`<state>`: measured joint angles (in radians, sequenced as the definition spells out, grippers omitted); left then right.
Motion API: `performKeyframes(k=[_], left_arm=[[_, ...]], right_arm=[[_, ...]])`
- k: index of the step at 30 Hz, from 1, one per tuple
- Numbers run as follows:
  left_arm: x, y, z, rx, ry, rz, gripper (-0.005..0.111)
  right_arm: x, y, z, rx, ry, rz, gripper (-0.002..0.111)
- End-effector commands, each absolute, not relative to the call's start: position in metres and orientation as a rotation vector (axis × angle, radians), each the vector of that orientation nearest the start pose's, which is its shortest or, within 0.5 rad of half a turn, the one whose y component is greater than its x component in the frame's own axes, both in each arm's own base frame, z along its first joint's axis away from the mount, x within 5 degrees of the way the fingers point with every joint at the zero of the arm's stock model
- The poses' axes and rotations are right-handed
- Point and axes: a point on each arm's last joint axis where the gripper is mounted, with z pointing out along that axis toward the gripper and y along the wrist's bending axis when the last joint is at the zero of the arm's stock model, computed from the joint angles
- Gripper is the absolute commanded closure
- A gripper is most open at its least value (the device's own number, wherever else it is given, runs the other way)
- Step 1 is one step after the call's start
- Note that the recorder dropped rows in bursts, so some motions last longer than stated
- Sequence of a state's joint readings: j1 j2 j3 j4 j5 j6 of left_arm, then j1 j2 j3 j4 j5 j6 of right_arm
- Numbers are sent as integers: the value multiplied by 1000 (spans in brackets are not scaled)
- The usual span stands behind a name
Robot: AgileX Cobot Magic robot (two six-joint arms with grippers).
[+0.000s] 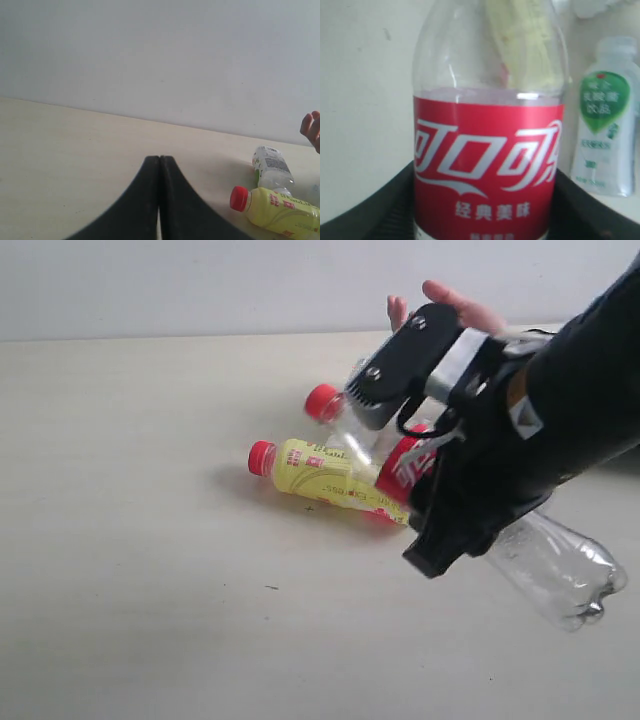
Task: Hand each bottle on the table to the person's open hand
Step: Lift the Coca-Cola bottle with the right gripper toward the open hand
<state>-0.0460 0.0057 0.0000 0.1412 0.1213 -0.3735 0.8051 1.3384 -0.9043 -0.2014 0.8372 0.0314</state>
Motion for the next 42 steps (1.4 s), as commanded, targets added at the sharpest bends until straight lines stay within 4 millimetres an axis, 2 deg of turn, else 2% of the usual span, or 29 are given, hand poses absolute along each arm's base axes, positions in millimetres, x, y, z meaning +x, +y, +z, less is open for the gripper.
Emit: performKeyframes(k=[1, 8, 11, 14, 20, 24, 28, 36, 42], left_arm=[[56, -1, 203, -152, 1590, -205, 107], [56, -1, 203, -152, 1590, -205, 107], [56, -1, 203, -152, 1590, -205, 107], [56, -1, 203, -152, 1590, -205, 107], [56, -1, 203, -152, 1590, -205, 107], [56, -1, 203, -152, 1590, -205, 107], [56, -1, 203, -152, 1590, -205, 107], [56, -1, 203, -152, 1590, -205, 107], [56, -1, 203, -152, 1590, -205, 107]], right_arm=[[196, 143, 270, -970, 2524, -14, 108], [230, 112, 303, -682, 2505, -25, 108], [231, 111, 315, -679, 2460, -41, 108], [227, 108, 315, -686, 2491, -58, 108], [242, 114, 319, -628, 2425, -53, 108], [273, 114, 328, -472, 2481, -25, 108], [310, 114, 328, -422, 2637, 61, 108], [379, 116, 309, -290, 2769, 189, 108], [411, 120, 296, -284, 2801, 171, 108]])
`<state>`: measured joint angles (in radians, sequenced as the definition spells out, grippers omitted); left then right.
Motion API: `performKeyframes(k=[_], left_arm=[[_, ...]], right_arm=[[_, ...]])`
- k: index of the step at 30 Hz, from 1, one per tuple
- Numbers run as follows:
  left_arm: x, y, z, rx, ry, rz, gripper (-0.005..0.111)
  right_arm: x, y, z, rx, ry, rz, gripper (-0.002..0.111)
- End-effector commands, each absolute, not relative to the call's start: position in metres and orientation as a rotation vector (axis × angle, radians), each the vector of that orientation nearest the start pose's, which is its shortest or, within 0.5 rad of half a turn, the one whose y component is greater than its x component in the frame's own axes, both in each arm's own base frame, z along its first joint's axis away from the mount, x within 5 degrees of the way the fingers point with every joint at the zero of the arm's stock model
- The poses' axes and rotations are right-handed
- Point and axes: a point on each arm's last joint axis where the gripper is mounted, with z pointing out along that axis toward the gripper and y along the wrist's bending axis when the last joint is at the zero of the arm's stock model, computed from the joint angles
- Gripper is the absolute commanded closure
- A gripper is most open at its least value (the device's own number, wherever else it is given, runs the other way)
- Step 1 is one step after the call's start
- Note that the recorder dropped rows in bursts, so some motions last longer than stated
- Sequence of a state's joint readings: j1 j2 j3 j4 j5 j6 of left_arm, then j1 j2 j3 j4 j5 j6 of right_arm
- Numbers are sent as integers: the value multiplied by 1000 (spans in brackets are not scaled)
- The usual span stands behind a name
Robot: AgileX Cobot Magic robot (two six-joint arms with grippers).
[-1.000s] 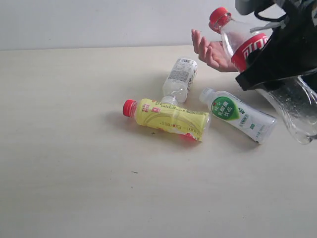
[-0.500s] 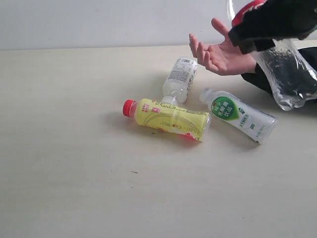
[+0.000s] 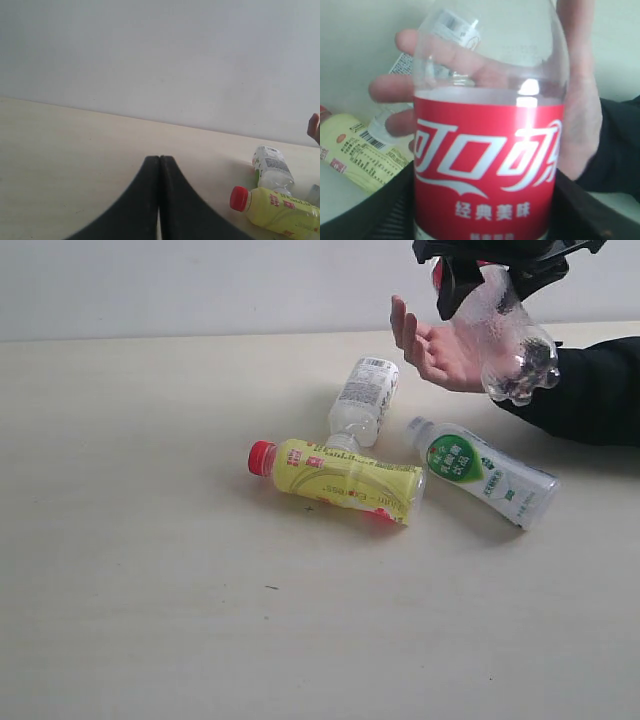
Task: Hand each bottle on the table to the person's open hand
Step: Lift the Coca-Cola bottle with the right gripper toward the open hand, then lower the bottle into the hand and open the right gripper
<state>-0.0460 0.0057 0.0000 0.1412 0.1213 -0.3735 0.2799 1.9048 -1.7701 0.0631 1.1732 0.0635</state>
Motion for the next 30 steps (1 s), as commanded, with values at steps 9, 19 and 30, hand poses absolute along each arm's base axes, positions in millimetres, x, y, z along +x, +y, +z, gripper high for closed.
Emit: performKeyframes(k=[9, 19, 30], left_arm=[[56, -1, 203, -152, 1590, -205, 107], [56, -1, 203, -152, 1590, -205, 107], [56, -1, 203, -152, 1590, -205, 107]], right_arm=[[431, 110, 269, -172, 2869, 169, 108], [435, 110, 266, -166, 2840, 174, 102], [438, 110, 267, -164, 2816, 176, 39]])
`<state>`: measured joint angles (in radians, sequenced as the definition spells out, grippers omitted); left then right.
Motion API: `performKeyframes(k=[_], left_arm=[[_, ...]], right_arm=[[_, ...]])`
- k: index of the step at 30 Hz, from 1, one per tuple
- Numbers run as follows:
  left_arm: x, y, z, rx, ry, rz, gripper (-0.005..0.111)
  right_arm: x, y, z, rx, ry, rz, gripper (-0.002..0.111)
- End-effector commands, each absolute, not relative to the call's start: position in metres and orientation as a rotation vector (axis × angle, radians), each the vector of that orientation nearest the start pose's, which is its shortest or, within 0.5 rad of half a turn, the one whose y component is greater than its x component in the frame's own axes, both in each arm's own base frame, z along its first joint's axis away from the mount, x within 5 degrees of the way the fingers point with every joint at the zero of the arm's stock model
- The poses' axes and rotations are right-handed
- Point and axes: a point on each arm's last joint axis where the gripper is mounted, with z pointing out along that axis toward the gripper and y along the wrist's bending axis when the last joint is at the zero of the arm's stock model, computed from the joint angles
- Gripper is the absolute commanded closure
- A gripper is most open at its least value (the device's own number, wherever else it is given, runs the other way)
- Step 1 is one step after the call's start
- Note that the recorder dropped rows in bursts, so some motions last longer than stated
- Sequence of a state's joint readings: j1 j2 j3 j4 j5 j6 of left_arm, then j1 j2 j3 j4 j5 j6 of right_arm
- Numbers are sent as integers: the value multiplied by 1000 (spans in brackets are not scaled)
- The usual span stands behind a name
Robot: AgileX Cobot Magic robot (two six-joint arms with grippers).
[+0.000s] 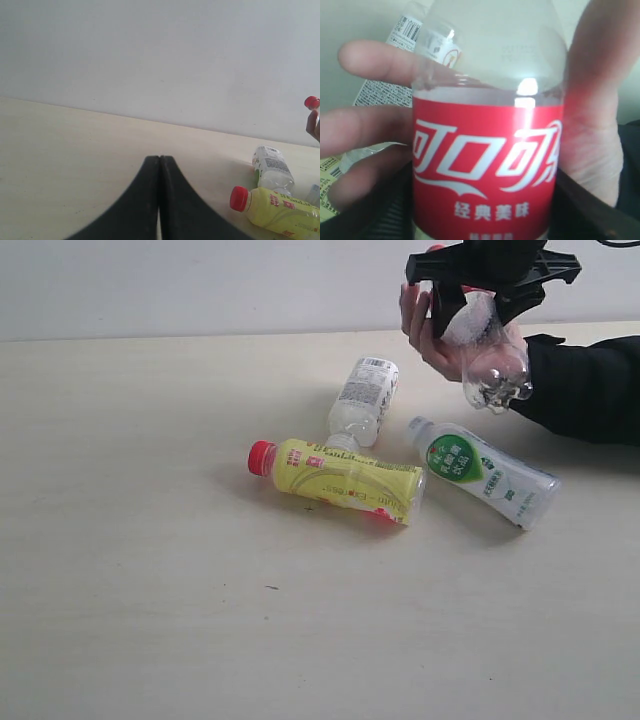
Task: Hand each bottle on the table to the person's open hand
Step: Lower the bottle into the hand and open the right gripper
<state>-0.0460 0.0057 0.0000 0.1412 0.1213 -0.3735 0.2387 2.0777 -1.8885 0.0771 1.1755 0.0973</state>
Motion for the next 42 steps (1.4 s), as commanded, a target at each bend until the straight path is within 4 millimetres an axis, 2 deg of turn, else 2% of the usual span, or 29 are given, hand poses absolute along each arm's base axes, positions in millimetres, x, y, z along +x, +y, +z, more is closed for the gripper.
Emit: performKeyframes(k=[1, 3, 6, 14, 21, 26, 28, 30, 32, 33, 34, 38, 39, 40, 42], left_arm=[[56, -1, 203, -152, 1590, -205, 107], [56, -1, 203, -152, 1590, -205, 107], [56, -1, 203, -152, 1590, -205, 107], [56, -1, 203, -152, 1590, -205, 107], [56, -1, 203, -152, 1590, -205, 107], [56, -1, 203, -152, 1590, -205, 107], [56, -1, 203, -152, 1590, -205, 107], [56, -1, 203, -152, 1590, -205, 107], [56, -1, 203, -152, 1590, -205, 107], [56, -1, 203, -152, 1590, -205, 107], [56, -1, 203, -152, 1590, -205, 107], [56, -1, 203, -152, 1590, -205, 107], [56, -1, 203, -152, 1590, -205, 107], [56, -1, 203, -152, 1590, -205, 107], [56, -1, 203, -152, 1590, -205, 107]], right_arm=[[438, 110, 267, -164, 2813, 176, 34], [438, 110, 267, -169, 2809, 173, 27], [439, 110, 267, -172, 2801, 174, 23], [437, 110, 275, -172, 2775, 174, 22], [424, 105, 306, -171, 2723, 164, 22], [410, 103, 323, -269, 2737, 162, 23], [406, 101, 332, -270, 2715, 147, 32], [402, 99, 341, -255, 2694, 141, 50], [394, 97, 351, -253, 2674, 144, 80], [388, 96, 356, -253, 2667, 148, 100], [378, 94, 362, -252, 2658, 152, 107], [345, 87, 371, -238, 2553, 180, 107], [335, 86, 364, -239, 2535, 205, 107], [321, 85, 366, -216, 2462, 251, 107], [296, 81, 349, -206, 2404, 293, 107]])
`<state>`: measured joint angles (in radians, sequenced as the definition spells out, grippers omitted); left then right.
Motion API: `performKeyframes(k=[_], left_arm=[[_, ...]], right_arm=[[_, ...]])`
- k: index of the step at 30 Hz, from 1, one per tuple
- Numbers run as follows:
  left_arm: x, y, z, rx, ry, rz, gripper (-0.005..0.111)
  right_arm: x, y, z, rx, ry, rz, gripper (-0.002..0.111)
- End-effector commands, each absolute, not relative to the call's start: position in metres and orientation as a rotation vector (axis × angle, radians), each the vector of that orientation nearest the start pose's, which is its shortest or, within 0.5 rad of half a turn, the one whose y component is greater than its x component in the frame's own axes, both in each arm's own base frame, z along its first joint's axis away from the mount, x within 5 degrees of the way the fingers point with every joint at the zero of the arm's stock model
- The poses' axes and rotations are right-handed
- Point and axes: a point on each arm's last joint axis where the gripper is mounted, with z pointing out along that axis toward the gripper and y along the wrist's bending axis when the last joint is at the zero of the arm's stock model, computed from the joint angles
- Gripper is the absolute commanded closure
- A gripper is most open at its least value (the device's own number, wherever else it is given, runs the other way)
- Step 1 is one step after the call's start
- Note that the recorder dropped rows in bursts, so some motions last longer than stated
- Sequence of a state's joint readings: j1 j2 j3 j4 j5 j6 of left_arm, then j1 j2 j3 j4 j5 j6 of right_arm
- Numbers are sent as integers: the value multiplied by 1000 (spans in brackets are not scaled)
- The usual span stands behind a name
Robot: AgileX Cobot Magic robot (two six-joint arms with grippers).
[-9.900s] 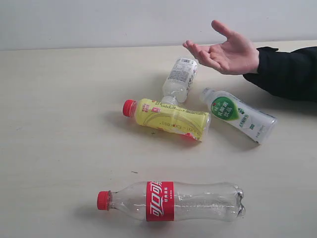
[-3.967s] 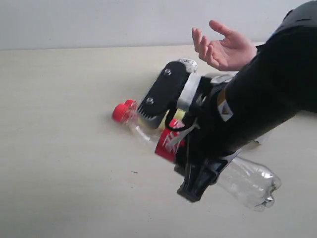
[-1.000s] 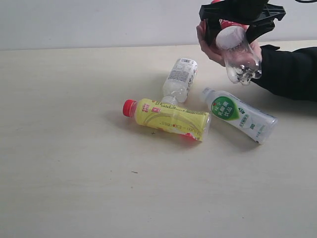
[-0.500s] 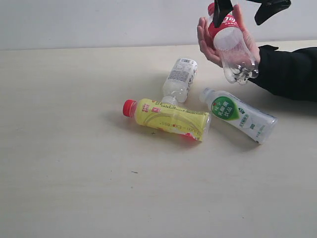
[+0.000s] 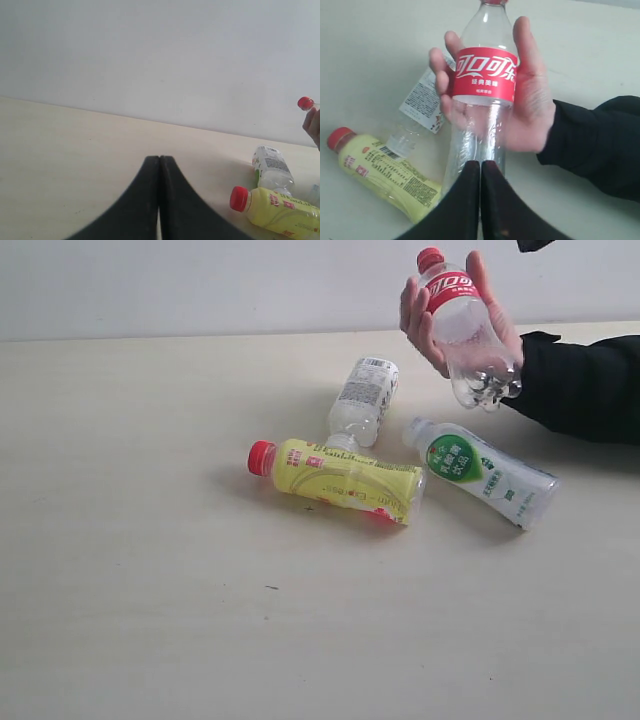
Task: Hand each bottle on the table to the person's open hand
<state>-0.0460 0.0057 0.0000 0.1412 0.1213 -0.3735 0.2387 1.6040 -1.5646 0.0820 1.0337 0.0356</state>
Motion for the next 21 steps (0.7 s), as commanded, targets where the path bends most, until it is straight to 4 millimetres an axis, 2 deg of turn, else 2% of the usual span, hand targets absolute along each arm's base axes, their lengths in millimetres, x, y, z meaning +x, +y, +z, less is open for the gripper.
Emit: performKeyframes(k=[1, 2, 7, 14, 18, 21], left_arm=[[56, -1, 203, -152, 1590, -205, 107], [56, -1, 203, -152, 1590, -205, 107], [56, -1, 203, -152, 1590, -205, 107], [56, -1, 203, -152, 1590, -205, 107], [56, -1, 203, -152, 1590, -205, 107], [56, -1, 203, -152, 1590, -205, 107]], right_arm=[[281, 79, 341, -206, 2368, 317, 107], [267, 77, 338, -200, 2331, 348, 107], [196, 64, 290, -184, 2185, 426, 107], [118, 41, 230, -171, 2038, 388, 107], [97, 38, 226, -170, 1939, 415, 107], [86, 37, 236, -183, 1827, 448, 107]])
